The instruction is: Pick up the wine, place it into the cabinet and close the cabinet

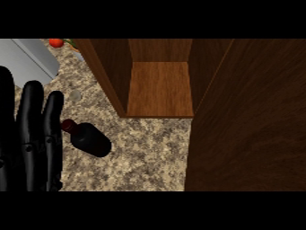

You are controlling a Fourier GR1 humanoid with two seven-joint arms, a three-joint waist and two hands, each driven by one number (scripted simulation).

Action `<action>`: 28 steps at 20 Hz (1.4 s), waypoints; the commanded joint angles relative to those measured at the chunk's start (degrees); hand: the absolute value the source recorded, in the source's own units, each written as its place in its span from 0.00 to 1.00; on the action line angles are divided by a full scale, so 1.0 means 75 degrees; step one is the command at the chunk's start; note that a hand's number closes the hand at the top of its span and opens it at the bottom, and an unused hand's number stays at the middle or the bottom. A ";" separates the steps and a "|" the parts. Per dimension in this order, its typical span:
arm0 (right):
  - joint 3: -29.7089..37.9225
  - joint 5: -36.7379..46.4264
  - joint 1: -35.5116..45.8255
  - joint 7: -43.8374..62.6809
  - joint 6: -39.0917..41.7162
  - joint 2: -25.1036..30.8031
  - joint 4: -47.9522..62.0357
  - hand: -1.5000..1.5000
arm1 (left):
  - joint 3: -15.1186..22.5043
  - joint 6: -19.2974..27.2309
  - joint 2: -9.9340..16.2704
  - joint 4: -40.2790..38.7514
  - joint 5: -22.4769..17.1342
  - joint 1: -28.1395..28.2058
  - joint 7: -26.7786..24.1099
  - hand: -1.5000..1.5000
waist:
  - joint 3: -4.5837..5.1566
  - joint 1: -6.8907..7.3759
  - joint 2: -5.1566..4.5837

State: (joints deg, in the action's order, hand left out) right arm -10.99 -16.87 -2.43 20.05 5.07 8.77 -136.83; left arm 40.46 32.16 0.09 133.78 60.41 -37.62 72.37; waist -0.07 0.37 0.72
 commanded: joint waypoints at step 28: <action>0.0743 0.0161 -0.0322 -0.0124 -0.0235 0.0254 -0.0428 0.00 | -0.1073 0.0070 -0.0008 0.0003 -0.1820 0.2369 -0.1230 0.00 | 0.0010 -0.0121 -0.0099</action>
State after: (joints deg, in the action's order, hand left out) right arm -8.08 -13.33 -2.56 20.25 1.63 9.82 -137.52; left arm 32.37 30.91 0.55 132.10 52.69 -24.13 62.74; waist 0.04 -0.57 0.05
